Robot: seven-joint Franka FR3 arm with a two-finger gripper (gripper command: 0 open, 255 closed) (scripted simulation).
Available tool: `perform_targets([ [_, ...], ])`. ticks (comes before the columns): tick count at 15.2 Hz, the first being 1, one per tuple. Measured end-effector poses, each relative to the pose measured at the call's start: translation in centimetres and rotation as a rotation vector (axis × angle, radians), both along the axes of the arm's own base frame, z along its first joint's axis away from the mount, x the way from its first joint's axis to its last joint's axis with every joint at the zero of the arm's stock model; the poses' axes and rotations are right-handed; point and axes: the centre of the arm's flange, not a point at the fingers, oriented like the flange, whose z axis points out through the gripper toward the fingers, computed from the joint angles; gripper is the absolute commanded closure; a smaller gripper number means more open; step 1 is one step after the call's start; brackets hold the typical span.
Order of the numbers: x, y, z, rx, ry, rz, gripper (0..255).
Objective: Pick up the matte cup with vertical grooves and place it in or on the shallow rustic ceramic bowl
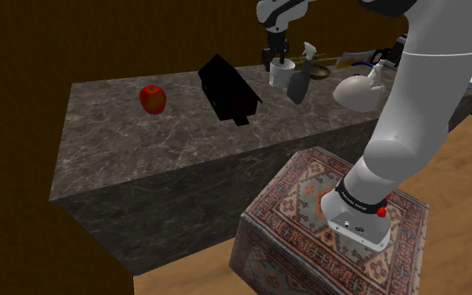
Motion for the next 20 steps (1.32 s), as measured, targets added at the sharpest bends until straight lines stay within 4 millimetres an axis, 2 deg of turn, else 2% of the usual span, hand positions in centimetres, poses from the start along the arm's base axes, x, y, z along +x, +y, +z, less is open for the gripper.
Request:
perform_targets([
  [4,-0.2,-0.2,-2.2,0.000,0.000,0.000,0],
  [10,-0.3,-0.3,-2.5,0.000,0.000,0.000,0],
  [11,-0.3,-0.3,-2.5,0.000,0.000,0.000,255],
  [20,-0.3,-0.3,-2.5,0.000,0.000,0.000,255],
])
